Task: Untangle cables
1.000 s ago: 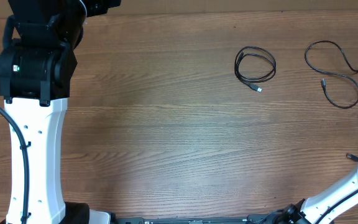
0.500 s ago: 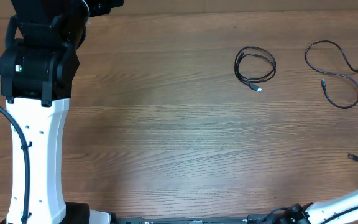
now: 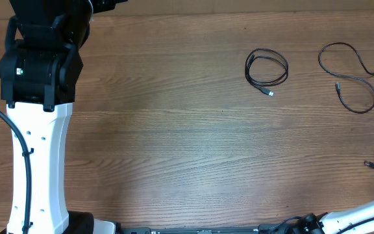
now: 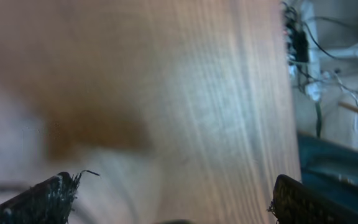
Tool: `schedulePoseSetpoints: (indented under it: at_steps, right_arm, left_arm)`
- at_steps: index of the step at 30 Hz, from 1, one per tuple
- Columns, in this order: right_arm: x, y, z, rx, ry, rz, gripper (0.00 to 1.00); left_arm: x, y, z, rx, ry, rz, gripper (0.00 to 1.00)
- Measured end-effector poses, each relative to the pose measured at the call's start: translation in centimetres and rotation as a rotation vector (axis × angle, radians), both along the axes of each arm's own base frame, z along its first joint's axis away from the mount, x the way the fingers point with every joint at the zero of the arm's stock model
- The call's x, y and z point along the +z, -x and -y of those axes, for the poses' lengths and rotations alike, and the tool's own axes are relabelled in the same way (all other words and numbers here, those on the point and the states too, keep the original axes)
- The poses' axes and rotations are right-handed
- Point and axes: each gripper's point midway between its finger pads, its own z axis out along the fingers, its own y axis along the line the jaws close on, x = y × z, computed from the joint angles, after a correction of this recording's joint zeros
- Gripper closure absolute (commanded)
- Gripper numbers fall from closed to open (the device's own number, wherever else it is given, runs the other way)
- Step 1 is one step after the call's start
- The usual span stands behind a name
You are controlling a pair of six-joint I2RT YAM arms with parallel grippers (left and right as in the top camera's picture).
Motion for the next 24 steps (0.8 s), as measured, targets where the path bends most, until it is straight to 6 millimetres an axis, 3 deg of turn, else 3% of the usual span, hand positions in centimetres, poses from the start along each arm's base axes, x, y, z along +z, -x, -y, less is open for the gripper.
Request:
schedulePoseSetpoints:
  at_steps: [3,7,9,11,13,14,15,16,18,21,24]
  right_arm:
    - [1.5,-3.0,0.3,0.078,0.002,0.073,0.00]
    - [4.5,-8.7,-0.3,0.206,-0.005,0.261,0.00]
    - [7.9,-13.2,-1.1,0.321,0.010,0.436,0.00]
    - [11.2,-16.4,-1.9,0.418,0.036,0.569,0.00]
    - [17.9,-21.3,-4.7,0.597,0.088,0.788,0.00]
    - [20.3,-22.7,-5.9,0.656,0.107,0.857,0.00]
    - [21.1,-23.4,-6.6,0.685,0.097,0.901,0.00]
    - [24.5,-25.1,-8.2,0.772,0.148,0.977,0.00]
    - [29.6,-28.1,-12.1,0.958,0.191,1.128,0.00]
    - [33.0,-31.7,-17.7,1.193,0.194,1.258,0.00]
    - [33.0,-34.4,-24.0,1.365,0.123,1.284,0.00]
  left_arm:
    - [0.1,-0.1,0.0,0.000,0.001,0.005,0.00]
    - [-0.3,-0.4,0.1,0.000,0.002,-0.004,0.00]
    - [-0.6,-0.7,0.1,0.001,0.001,-0.012,0.00]
    - [-1.0,-1.0,0.1,0.000,0.000,-0.021,0.00]
    - [-1.5,-1.5,0.2,0.001,0.003,-0.033,0.00]
    - [-1.7,-1.6,0.2,0.002,0.003,-0.036,0.00]
    - [-1.8,-1.7,0.2,0.002,0.004,-0.039,0.00]
    - [-1.8,-1.7,0.2,0.002,0.005,-0.040,0.00]
    - [-2.0,-1.8,0.3,0.002,0.004,-0.043,0.00]
    - [-2.1,-1.9,0.1,0.011,0.002,-0.044,0.00]
    - [-2.3,-2.1,-0.3,0.036,-0.004,-0.048,0.00]
